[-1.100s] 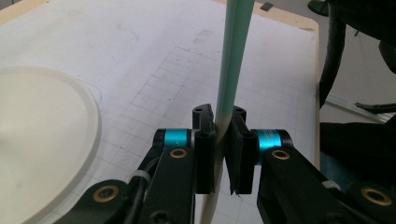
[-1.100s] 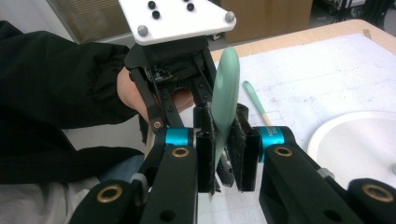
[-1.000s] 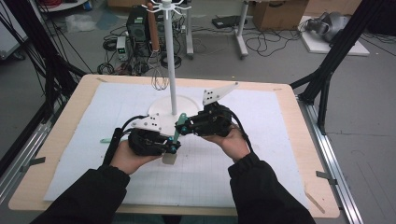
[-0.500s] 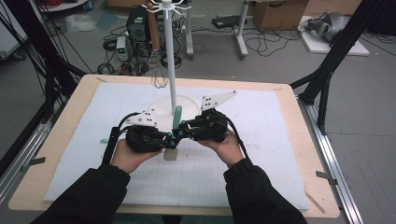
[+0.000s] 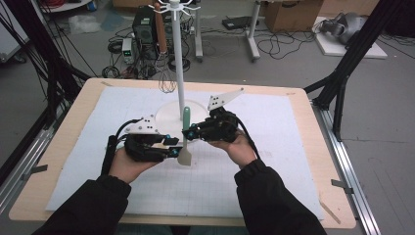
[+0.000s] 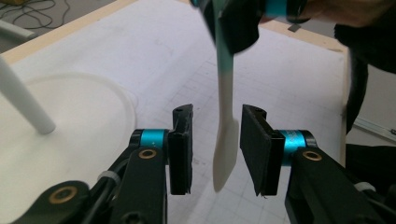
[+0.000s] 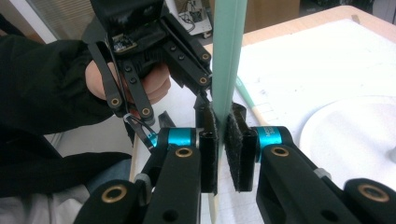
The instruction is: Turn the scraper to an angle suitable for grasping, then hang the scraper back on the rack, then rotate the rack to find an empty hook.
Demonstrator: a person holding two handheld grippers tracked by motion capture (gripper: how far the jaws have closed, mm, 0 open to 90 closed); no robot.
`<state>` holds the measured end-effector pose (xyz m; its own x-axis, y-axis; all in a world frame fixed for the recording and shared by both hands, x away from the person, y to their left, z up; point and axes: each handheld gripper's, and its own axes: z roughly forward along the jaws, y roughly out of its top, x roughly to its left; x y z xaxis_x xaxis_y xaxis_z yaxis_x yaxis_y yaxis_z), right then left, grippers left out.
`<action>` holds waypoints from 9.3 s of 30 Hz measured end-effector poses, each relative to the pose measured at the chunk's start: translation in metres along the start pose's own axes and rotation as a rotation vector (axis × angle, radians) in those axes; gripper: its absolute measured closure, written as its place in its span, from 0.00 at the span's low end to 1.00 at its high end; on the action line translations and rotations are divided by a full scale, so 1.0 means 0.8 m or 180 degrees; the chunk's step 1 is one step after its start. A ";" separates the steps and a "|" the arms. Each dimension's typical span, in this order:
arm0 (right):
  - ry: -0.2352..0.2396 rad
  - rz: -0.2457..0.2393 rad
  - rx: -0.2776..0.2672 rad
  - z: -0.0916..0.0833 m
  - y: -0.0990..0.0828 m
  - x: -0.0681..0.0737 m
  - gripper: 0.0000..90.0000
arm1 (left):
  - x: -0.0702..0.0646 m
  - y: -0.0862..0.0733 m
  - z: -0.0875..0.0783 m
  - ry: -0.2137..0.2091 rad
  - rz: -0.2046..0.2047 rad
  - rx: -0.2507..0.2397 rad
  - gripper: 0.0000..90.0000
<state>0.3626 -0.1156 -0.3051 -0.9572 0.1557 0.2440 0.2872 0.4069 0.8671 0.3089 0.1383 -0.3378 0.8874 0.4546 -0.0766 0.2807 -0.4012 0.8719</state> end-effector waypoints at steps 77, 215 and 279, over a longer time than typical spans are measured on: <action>-0.0263 -0.0263 0.0110 -0.047 0.149 -0.053 0.93 | 0.031 -0.069 -0.071 0.1005 -0.0260 -0.0108 0.27; -0.0969 -0.0198 -0.0287 -0.126 0.253 -0.083 1.00 | 0.036 -0.073 -0.078 0.0995 -0.0232 -0.0161 0.27; -0.1007 -0.0417 -0.0214 -0.090 0.281 -0.034 1.00 | 0.034 -0.072 -0.078 0.0986 -0.0210 -0.0176 0.27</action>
<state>0.4510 -0.0927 -0.0855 -0.9242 0.3817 -0.0090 0.1494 0.3834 0.9114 0.2942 0.2238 -0.3598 0.7120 0.7021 0.0098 0.3061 -0.3229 0.8956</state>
